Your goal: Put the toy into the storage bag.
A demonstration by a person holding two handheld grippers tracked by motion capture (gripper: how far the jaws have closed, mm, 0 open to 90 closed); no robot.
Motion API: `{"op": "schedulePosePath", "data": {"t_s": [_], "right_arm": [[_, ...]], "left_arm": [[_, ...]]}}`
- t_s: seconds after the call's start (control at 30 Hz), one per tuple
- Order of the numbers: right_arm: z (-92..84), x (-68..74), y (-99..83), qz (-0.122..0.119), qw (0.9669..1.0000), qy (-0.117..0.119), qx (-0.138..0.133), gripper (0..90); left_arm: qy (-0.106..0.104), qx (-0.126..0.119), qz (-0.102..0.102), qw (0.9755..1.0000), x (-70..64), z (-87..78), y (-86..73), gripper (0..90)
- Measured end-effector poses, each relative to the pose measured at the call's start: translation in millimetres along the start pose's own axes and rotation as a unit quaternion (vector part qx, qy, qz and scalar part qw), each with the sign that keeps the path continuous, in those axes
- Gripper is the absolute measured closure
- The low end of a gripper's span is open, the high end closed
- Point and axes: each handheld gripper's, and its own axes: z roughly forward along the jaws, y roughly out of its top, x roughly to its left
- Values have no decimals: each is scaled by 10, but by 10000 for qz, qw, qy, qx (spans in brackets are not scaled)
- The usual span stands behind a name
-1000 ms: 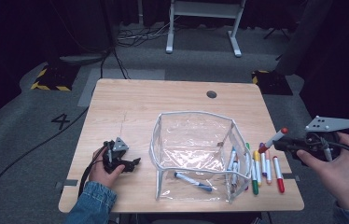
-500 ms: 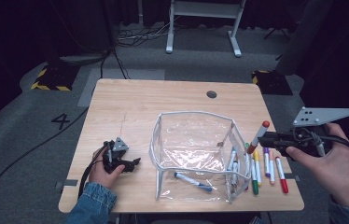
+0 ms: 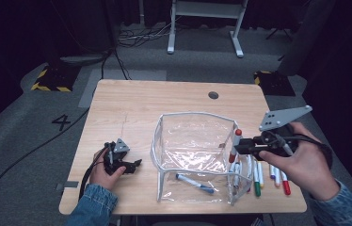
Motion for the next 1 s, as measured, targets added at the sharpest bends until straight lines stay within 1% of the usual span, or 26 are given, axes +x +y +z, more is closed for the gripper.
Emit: {"op": "schedulePosePath", "data": {"t_s": [0.1, 0.13, 0.17, 0.3, 0.33, 0.43, 0.5, 0.67, 0.7, 0.77, 0.8, 0.83, 1.0], "right_arm": [[153, -28, -15, 16, 9999, 112, 119, 771], [246, -38, -20, 31, 9996, 196, 190, 771], [246, -38, -20, 31, 9996, 196, 190, 771], [415, -41, -22, -15, 9988, 294, 396, 771], [454, -40, -25, -53, 9987, 307, 409, 770], [575, -43, -45, -62, 9975, 361, 600, 771], [653, -53, -60, -71, 9965, 386, 742, 771], [811, -56, -78, -129, 9939, 483, 987, 771], [866, -58, -89, -131, 9927, 535, 1071, 771], [917, -60, -98, -143, 9915, 575, 1162, 771], [917, -60, -98, -143, 9915, 575, 1162, 771], [942, -59, -104, -152, 9907, 619, 1206, 770], [1055, -51, -111, -218, 9869, 637, 1469, 771]], "left_arm": [[-3, -2, 1, 10000, 0, 0, 0, 205], [-1, -4, 0, 10000, 0, 1, -1, 205], [0, 0, -1, 10000, 0, 0, 0, 205], [-2, -2, 0, 10000, 0, 0, 0, 205], [-3, -2, -1, 10000, 0, 0, 0, 205], [-2, -2, 2, 10000, 0, 0, 0, 205], [-3, -2, 0, 10000, 0, 0, 0, 205], [-4, -3, 0, 10000, 0, 0, 0, 205], [-5, -2, -1, 10000, 0, 0, 0, 205], [-5, -1, 0, 10000, 0, 0, 0, 205], [-4, -3, 2, 10000, 1, 0, 0, 205], [-5, -3, 0, 10000, 0, 0, 0, 205], [-2, -6, 7, 10000, 1, 1, 0, 205]]}}
